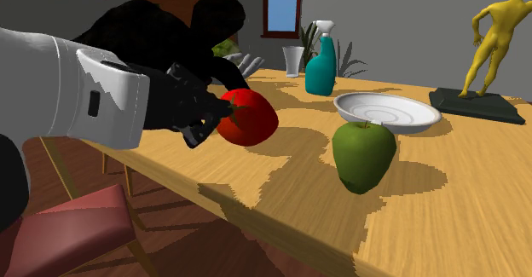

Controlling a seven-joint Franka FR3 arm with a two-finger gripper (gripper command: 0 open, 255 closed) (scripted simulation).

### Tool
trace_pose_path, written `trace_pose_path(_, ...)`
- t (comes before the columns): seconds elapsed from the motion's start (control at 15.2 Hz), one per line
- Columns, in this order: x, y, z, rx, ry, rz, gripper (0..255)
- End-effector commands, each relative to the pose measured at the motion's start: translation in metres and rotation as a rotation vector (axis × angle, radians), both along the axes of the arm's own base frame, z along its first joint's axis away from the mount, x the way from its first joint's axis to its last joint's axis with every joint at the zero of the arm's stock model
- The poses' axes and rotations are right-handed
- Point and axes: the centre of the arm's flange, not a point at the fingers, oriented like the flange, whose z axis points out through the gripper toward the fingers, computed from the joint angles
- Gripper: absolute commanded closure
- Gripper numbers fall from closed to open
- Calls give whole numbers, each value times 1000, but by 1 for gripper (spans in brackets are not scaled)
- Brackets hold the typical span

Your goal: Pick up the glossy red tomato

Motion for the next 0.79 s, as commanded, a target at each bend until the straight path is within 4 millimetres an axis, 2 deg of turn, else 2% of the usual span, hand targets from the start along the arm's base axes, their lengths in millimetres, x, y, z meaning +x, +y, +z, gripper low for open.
trace_pose_path(0.0,0,-1,11,0,0,0,255)
trace_pose_path(0.59,0,-1,58,0,0,0,255)
trace_pose_path(0.73,0,-1,59,0,0,0,255)
